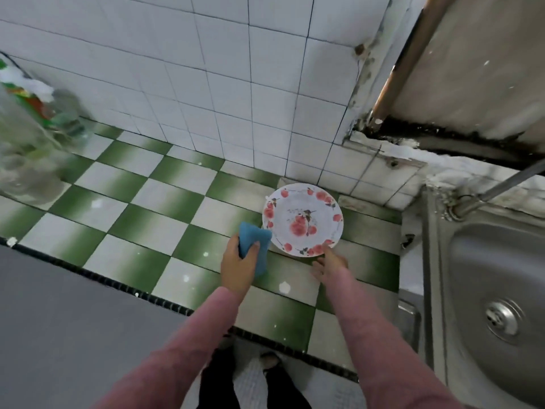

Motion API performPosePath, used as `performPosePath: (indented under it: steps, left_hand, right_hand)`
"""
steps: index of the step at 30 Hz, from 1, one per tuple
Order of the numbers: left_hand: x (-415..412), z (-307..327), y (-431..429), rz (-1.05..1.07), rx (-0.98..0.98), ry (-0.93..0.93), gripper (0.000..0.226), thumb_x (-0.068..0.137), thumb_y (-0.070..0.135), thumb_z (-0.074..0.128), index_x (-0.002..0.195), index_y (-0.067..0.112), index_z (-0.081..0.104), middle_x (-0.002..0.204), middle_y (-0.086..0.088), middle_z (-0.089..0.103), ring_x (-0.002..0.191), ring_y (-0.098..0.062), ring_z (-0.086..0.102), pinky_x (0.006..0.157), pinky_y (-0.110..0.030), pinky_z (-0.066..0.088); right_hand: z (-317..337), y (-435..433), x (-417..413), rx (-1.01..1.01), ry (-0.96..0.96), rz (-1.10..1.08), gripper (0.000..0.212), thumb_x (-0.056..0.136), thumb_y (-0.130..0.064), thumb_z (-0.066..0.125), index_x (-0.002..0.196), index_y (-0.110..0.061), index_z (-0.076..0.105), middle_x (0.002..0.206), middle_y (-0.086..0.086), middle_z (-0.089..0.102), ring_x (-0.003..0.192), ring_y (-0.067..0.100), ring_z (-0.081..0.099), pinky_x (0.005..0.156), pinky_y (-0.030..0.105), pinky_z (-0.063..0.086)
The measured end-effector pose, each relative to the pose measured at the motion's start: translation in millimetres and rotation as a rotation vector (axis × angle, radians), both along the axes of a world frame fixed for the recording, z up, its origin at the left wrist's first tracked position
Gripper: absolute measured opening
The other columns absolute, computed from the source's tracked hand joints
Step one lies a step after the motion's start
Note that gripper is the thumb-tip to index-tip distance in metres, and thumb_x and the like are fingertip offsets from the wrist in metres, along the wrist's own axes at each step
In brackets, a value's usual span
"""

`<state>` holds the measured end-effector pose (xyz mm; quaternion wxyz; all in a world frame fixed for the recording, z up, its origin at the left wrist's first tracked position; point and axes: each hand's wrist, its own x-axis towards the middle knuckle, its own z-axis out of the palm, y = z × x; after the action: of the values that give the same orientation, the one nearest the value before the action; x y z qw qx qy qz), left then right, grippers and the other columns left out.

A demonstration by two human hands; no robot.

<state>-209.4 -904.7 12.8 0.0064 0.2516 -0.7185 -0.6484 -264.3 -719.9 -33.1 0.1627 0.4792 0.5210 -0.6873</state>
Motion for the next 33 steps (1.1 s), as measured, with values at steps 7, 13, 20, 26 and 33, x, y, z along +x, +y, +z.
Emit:
performPosePath:
  steps: [7, 13, 20, 26, 33]
  left_hand:
    - [-36, -1, -38, -0.174, 0.048, -0.026, 0.023, 0.097, 0.018, 0.059, 0.119, 0.016, 0.054, 0.105, -0.001, 0.062, 0.096, -0.018, 0.059, 0.074, -0.024, 0.049]
    - [-57, -1, -58, -0.245, 0.035, -0.015, 0.022, 0.097, 0.016, 0.058, 0.118, 0.017, 0.052, 0.102, 0.001, 0.059, 0.092, -0.015, 0.058, 0.074, -0.025, 0.05]
    - [-69, 1, -68, -0.272, 0.047, -0.02, 0.023, 0.097, 0.017, 0.058, 0.119, 0.018, 0.052, 0.105, 0.002, 0.059, 0.094, -0.014, 0.058, 0.079, -0.027, 0.05]
    - [-72, 3, -65, -0.306, 0.06, -0.016, 0.024, 0.098, 0.018, 0.057, 0.121, 0.018, 0.052, 0.106, 0.003, 0.059, 0.095, -0.013, 0.057, 0.074, -0.022, 0.048]
    - [-74, 13, -64, -0.317, 0.063, 0.004, 0.029, 0.098, 0.018, 0.057, 0.126, 0.016, 0.05, 0.11, 0.0, 0.058, 0.098, -0.016, 0.057, 0.077, -0.025, 0.048]
  right_hand:
    - [-30, -13, -17, 0.147, -0.091, -0.03, 0.038, 0.09, -0.024, 0.073, 0.12, -0.006, 0.06, 0.097, 0.011, 0.07, 0.082, 0.026, 0.07, 0.079, 0.043, 0.06]
    - [-32, -22, -26, 0.309, -0.138, 0.024, 0.022, 0.088, -0.019, 0.072, 0.104, -0.007, 0.063, 0.092, 0.016, 0.071, 0.07, 0.028, 0.066, 0.06, 0.033, 0.055]
    - [-49, -26, -21, 0.194, -0.017, -0.102, 0.026, 0.091, -0.004, 0.055, 0.117, -0.008, 0.06, 0.106, 0.014, 0.068, 0.096, 0.034, 0.067, 0.085, 0.043, 0.059]
    - [-34, -32, -15, 0.059, 0.089, -0.22, 0.03, 0.094, 0.003, 0.049, 0.117, -0.015, 0.056, 0.112, 0.014, 0.065, 0.101, 0.033, 0.064, 0.076, 0.038, 0.057]
    - [-22, -33, -5, 0.008, 0.156, -0.297, 0.035, 0.089, 0.009, 0.05, 0.111, -0.016, 0.059, 0.118, 0.015, 0.065, 0.108, 0.035, 0.063, 0.09, 0.045, 0.056]
